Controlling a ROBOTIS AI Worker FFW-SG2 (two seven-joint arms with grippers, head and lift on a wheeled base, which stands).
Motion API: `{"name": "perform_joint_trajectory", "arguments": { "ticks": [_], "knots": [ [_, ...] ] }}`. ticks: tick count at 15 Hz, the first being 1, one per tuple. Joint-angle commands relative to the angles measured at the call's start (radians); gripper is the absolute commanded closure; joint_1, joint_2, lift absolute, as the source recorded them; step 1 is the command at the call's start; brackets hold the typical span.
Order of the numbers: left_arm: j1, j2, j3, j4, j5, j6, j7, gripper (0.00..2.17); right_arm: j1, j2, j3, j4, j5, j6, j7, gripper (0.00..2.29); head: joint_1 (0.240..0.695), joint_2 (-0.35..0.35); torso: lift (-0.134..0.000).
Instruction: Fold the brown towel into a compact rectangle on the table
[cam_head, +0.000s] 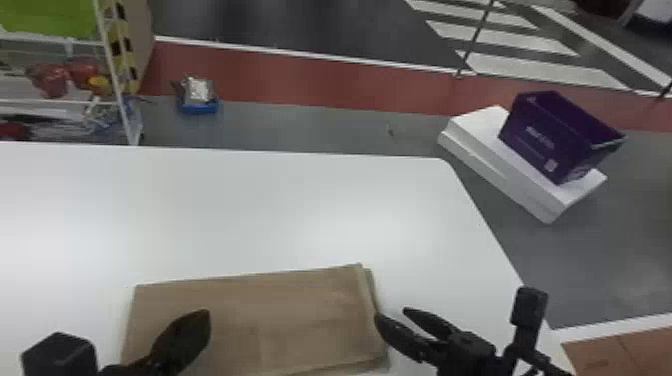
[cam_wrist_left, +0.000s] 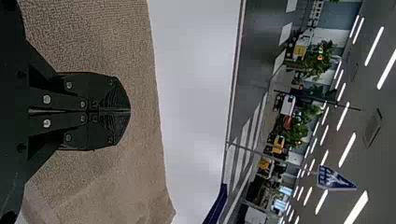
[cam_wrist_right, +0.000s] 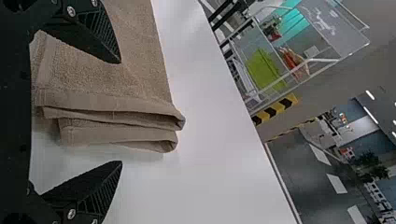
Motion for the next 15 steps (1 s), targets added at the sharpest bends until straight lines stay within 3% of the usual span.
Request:
{"name": "perform_joint_trajectory", "arguments": {
  "ticks": [1,7,15],
  "knots": [
    [-0.001,0.003,0.003,0.004,-0.011,0.0,0.0,1.75,-0.017,0.001,0.016,0.006,0.014,0.028,-0.019,0.13,0.695,-0.247,-0.123],
    [-0.005,0.005,0.003,0.01,-0.019,0.0,-0.002,1.75,-0.084,0.001,0.053,0.012,0.093,0.166,-0.055,0.14,0.695,-0.228,-0.123],
    [-0.005,0.009,0.005,0.01,-0.022,0.0,-0.002,1.75,-0.147,0.001,0.085,0.014,0.121,0.298,-0.075,0.19,0.695,-0.199,-0.123]
  ]
}}
